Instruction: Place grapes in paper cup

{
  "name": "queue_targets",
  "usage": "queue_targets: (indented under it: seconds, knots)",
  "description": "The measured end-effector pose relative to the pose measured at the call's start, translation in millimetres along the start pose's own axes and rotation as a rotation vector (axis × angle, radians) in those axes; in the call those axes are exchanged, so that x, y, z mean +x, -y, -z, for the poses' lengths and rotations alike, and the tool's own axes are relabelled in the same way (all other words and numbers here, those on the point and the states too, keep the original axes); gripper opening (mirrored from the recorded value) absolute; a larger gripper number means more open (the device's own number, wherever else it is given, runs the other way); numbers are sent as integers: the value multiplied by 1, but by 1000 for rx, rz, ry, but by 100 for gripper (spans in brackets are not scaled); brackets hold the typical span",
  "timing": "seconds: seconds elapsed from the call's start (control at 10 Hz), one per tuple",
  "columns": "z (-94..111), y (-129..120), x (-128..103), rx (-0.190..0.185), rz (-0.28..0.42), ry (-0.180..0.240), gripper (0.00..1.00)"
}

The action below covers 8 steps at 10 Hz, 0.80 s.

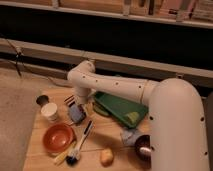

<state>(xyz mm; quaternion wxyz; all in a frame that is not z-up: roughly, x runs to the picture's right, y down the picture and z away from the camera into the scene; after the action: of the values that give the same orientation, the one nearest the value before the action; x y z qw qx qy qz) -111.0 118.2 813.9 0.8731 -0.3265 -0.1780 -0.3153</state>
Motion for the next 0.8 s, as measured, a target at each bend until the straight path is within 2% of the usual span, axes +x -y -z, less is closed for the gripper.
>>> queue_targets:
  seconds: [0.7,0.8]
  knots:
    - [-22,5,1,-5,-1,7,65]
    - [-26,5,2,-7,-1,7,69]
